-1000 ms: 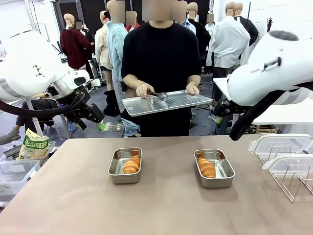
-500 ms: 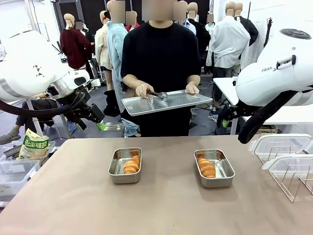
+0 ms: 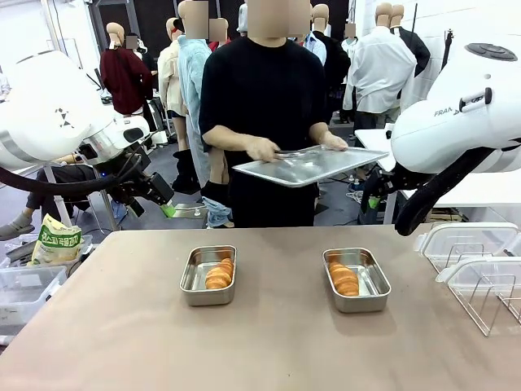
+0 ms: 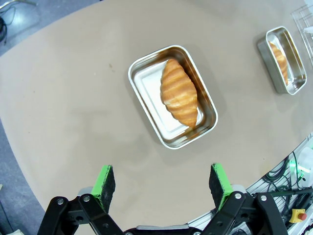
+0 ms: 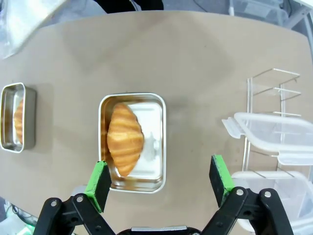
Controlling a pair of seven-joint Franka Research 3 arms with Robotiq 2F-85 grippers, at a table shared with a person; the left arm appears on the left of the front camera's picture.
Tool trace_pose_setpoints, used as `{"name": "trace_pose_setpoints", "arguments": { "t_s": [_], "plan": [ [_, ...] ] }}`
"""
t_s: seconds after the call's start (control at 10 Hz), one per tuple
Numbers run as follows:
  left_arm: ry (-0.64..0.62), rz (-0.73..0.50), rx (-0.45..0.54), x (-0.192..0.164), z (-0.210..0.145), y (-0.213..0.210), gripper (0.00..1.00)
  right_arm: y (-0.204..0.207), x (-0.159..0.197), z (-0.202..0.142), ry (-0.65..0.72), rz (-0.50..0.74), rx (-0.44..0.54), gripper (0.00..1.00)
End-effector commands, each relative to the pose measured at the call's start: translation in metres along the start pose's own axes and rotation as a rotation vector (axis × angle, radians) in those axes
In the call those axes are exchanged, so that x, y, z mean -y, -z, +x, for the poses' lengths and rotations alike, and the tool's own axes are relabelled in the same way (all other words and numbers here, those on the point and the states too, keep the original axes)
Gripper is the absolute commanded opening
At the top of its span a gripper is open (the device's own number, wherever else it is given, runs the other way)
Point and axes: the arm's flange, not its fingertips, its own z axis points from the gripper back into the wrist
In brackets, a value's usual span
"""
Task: Place the bread in airtight containers.
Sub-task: Pick up one Airtight Container lid and hand it to the human.
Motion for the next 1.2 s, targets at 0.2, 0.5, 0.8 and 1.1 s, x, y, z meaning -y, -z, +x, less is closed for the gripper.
{"name": "trace_pose_setpoints", "arguments": {
  "t_s": [0.2,0.5,0.8,1.1],
  "plan": [
    [-0.001,0.000,0.003,-0.0003,0.0011,-0.0009,1.00,0.0000,-0.0006,-0.0002,0.004,-0.008,0.001,1.00],
    [-0.001,0.000,0.003,-0.0003,0.0011,-0.0009,1.00,0.0000,-0.0006,-0.0002,0.004,-0.008,0.001,1.00],
    [-0.001,0.000,0.003,-0.0003,0.0011,-0.0009,1.00,0.0000,-0.0006,-0.0002,0.004,-0.008,0.001,1.00],
    [-0.001,0.000,0.003,-0.0003,0.0011,-0.0009,1.00,0.0000,-0.0006,-0.0002,0.004,-0.008,0.001,1.00]
  ]
}}
